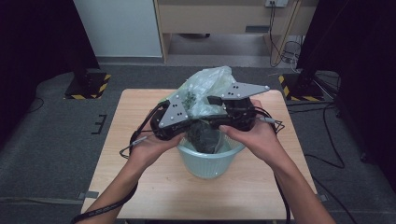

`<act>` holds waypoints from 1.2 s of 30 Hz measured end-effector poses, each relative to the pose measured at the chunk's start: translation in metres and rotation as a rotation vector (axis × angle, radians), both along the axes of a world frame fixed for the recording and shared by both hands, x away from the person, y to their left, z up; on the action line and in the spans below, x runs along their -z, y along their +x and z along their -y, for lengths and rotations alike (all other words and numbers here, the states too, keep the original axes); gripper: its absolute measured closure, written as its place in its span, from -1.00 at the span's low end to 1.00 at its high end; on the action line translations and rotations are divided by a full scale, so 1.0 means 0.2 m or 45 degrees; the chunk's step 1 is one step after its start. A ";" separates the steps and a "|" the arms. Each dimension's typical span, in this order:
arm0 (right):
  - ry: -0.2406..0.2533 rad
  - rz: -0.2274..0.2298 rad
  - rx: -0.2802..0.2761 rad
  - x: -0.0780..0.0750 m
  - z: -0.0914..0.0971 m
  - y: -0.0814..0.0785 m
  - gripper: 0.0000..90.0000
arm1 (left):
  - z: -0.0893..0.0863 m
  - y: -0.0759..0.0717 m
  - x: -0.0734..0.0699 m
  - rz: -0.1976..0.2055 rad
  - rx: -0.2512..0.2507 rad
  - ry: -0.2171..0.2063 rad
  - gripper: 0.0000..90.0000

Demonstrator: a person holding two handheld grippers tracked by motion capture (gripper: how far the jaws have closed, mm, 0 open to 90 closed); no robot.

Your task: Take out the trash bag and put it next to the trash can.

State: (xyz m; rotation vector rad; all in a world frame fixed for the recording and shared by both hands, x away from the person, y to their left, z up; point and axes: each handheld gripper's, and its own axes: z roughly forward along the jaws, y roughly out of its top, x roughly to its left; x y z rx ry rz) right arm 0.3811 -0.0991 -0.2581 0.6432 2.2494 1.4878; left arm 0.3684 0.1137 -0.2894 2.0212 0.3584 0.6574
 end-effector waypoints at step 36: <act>-0.113 0.008 -0.022 0.10 0.06 0.01 -0.15 | -0.03 0.00 -0.06 0.009 -0.108 -0.152 0.95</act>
